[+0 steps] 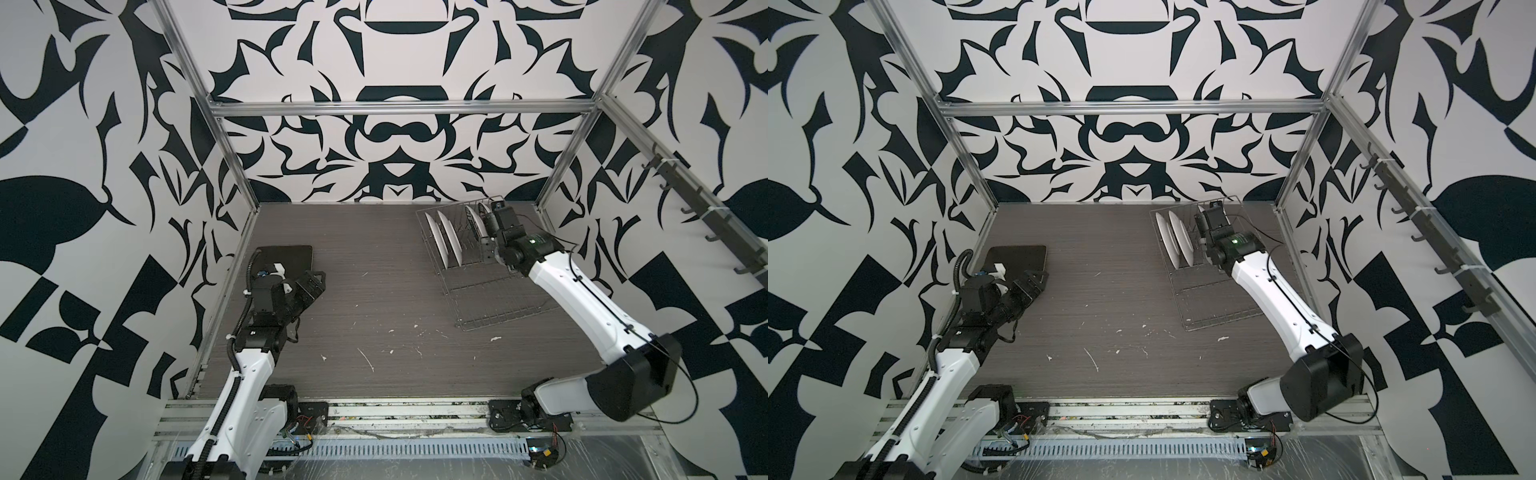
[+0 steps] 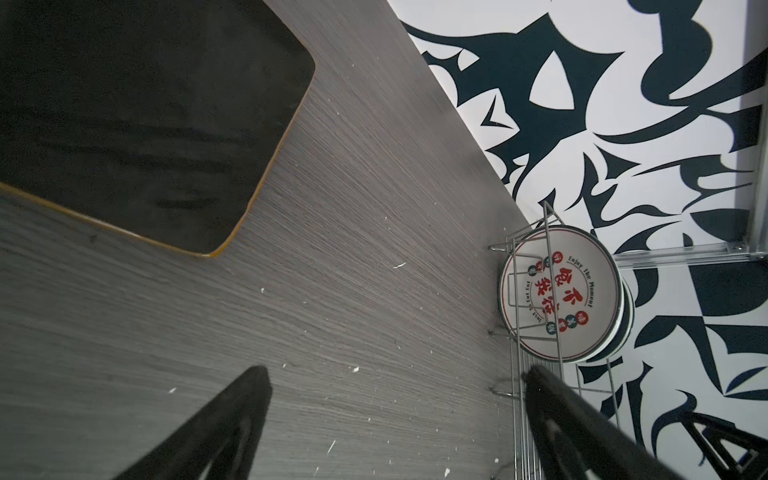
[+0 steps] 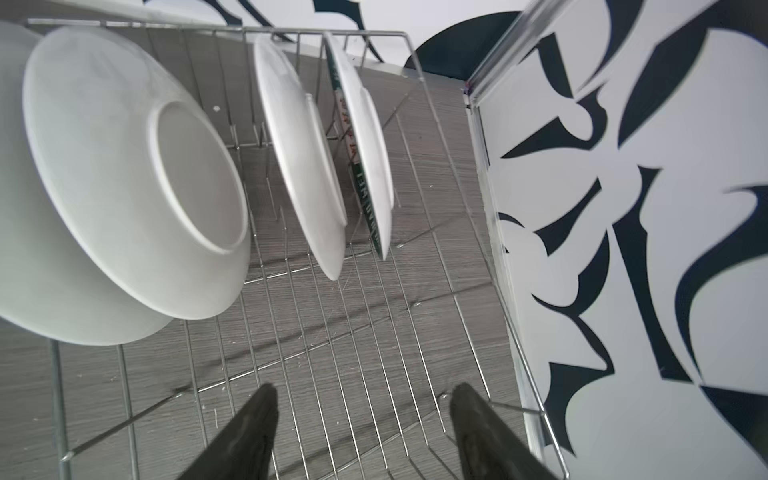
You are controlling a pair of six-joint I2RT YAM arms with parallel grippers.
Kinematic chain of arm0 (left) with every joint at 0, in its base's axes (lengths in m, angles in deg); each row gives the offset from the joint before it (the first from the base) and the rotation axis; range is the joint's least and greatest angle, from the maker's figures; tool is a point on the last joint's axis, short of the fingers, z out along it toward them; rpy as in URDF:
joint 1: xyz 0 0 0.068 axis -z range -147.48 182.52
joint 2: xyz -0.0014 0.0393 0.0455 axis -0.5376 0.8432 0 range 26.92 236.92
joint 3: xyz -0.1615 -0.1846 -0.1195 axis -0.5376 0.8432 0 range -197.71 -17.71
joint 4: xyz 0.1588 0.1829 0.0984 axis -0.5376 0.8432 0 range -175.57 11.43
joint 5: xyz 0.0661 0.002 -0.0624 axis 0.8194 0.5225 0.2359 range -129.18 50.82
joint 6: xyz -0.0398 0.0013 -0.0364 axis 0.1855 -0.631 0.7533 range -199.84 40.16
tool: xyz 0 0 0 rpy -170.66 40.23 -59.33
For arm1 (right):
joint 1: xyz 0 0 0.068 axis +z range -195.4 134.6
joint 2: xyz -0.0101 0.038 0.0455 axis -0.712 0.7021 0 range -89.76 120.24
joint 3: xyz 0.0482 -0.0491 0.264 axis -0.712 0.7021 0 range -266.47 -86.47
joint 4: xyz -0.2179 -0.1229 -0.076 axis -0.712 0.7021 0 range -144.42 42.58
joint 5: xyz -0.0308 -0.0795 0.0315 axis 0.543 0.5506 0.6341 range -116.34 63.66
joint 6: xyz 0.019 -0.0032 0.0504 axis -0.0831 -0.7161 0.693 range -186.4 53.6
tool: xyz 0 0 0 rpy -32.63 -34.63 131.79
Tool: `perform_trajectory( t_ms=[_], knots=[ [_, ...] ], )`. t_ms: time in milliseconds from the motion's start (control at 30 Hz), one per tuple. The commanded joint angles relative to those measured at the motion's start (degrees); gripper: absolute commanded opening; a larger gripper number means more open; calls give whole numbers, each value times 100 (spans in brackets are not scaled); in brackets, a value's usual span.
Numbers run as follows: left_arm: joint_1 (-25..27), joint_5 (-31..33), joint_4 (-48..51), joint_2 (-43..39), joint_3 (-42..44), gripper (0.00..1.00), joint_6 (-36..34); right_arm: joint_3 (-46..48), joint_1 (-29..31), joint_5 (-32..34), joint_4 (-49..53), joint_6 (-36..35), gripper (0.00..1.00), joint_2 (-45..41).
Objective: Unload the plates from the dish rack
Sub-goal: 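Lower the right gripper into the rack onto the green-rimmed plate's edge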
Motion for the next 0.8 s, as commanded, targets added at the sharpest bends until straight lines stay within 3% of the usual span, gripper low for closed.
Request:
perform_trajectory(
  t_ms=[0,767],
  knots=[
    [33,-55,34,85,-205,99,-147,-546,17,24,-93,-194,66,417],
    [42,-69,80,540,-681,100,-314,-2699,-22,1535,-159,-851,47,3143]
  ],
)
